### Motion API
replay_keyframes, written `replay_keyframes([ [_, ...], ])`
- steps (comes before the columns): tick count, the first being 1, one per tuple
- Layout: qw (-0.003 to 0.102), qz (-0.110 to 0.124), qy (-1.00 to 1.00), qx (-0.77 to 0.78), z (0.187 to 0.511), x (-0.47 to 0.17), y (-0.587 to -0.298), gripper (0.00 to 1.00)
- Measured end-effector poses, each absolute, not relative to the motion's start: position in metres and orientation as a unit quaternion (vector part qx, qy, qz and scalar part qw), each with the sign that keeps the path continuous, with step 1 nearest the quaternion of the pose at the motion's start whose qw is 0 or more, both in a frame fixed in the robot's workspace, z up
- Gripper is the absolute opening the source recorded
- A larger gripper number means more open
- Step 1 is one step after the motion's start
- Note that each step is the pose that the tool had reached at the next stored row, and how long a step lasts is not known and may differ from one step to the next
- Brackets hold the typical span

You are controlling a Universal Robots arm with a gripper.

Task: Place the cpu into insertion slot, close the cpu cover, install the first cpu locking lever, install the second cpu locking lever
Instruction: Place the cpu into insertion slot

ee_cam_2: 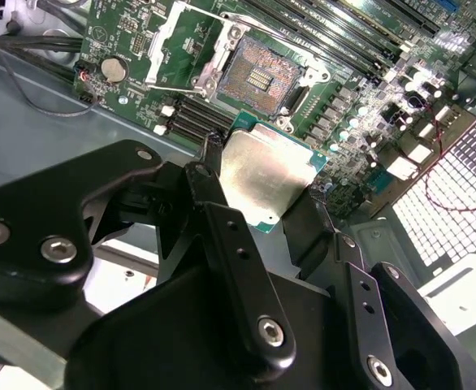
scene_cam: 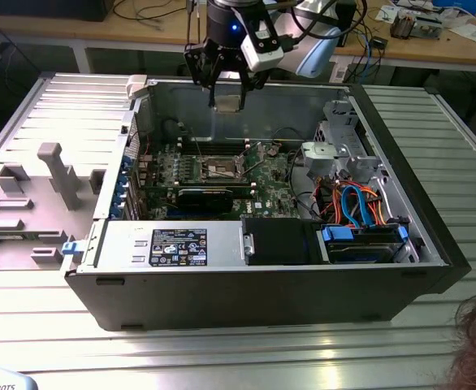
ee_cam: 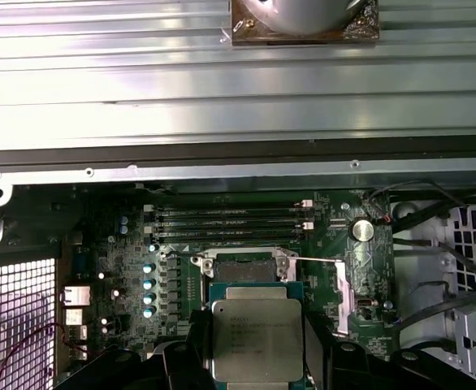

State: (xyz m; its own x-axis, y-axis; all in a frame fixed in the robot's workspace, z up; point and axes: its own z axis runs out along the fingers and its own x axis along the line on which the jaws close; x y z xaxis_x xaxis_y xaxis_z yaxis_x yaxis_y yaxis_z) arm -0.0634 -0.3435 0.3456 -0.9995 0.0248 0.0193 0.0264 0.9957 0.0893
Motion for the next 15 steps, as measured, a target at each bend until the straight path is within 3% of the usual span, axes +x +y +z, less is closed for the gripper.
replay_keyframes([
  [15, 0.009, -0.045, -0.999, -0.013, 0.3414, -0.0642, -0.3435, 0.54],
])
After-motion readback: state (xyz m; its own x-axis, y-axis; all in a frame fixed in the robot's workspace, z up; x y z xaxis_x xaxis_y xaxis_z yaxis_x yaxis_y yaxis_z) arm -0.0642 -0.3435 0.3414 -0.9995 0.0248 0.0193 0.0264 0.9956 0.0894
